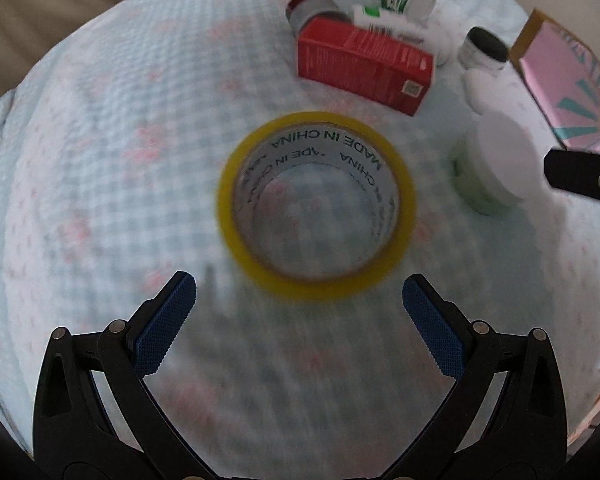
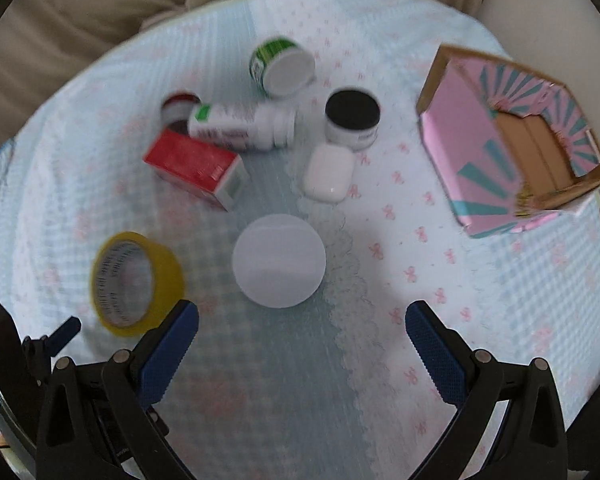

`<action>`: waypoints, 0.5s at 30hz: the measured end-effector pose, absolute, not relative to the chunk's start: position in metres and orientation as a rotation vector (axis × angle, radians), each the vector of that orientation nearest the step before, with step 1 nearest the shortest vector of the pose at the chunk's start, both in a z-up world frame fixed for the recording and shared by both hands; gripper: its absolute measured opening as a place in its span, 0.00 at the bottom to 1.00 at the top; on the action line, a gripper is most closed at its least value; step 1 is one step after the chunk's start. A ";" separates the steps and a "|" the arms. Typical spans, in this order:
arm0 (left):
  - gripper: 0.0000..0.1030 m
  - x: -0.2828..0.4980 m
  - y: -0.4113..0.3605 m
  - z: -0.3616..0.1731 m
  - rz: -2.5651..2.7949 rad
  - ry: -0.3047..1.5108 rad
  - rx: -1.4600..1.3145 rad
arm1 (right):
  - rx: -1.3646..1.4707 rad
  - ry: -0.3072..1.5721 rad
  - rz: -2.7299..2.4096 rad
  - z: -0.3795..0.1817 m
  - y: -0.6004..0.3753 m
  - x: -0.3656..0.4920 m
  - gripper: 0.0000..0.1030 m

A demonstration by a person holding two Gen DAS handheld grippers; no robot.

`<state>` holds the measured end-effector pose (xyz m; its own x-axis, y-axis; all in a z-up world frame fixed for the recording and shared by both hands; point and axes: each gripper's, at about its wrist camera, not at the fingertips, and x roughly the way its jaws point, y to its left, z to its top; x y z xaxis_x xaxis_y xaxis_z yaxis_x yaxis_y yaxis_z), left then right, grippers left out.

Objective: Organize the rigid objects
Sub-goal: 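Grasp the yellow tape roll with the left tool while the right tool grasps the white round lid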

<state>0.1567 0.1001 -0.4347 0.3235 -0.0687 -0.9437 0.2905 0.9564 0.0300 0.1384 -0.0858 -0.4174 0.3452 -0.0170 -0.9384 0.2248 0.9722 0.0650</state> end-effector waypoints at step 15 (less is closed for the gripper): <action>0.99 0.206 0.070 -0.452 -0.224 1.186 0.273 | 0.159 1.328 -0.171 -0.478 -0.084 0.193 0.98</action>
